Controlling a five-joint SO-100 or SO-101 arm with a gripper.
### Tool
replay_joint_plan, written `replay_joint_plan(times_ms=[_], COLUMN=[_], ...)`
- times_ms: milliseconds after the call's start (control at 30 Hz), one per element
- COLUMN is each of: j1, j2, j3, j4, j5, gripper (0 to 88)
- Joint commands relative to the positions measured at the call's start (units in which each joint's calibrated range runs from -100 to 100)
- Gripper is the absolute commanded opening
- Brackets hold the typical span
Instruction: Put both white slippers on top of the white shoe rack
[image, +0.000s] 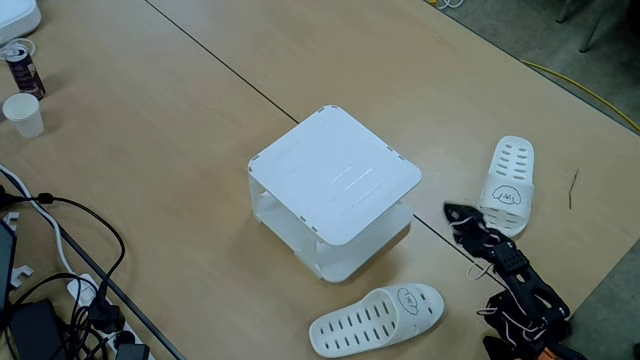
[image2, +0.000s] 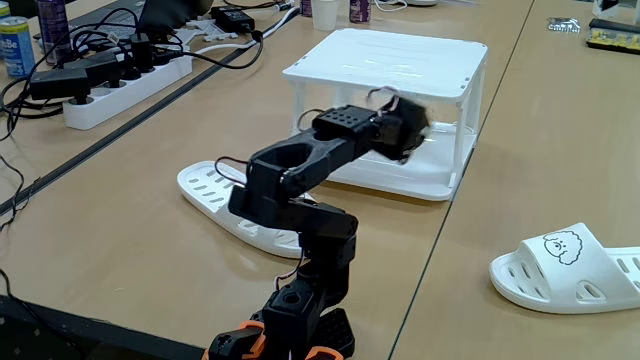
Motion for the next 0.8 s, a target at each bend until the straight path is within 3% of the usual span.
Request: replay_joint_plan(times_ms=[0, 300, 567, 767], j1=[-9.09, -24.72, -25.7, -31.46], j2=[0.17, 2.19, 12.29, 15.4], j3=[-0.49, 9.61, 5.92, 1.68], j4=[9.54, 12.99, 12.39, 2.47], j5=[0.42, 0.42, 0.42, 0.42], gripper=[1.5, 16.3, 16.9, 20.5])
